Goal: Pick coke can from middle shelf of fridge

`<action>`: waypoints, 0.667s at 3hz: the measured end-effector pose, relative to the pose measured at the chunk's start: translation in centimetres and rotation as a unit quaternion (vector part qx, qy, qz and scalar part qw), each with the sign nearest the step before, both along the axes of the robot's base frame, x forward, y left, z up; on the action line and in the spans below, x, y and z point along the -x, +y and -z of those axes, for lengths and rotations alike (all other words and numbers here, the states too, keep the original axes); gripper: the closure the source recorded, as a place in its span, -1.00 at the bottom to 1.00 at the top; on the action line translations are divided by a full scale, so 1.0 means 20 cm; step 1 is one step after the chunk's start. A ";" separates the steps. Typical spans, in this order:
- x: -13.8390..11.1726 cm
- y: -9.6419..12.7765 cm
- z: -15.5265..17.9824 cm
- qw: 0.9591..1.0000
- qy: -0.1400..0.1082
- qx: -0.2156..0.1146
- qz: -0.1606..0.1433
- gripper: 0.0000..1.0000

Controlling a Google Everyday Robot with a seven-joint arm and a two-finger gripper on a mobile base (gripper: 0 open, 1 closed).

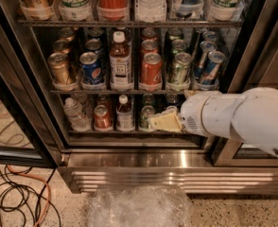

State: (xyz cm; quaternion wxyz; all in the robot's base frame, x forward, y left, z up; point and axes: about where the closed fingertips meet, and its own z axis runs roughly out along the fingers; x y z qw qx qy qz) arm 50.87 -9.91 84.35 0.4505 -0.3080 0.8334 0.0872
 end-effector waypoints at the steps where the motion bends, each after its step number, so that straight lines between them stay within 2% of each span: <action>1: -0.07 0.07 0.07 1.000 0.003 -0.015 0.009 -0.66; 2: -0.15 0.13 0.08 0.999 -0.004 -0.034 0.017 -0.80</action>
Offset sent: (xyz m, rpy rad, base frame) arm 0.0550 0.0423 -0.0206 0.1155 -0.0210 -0.0608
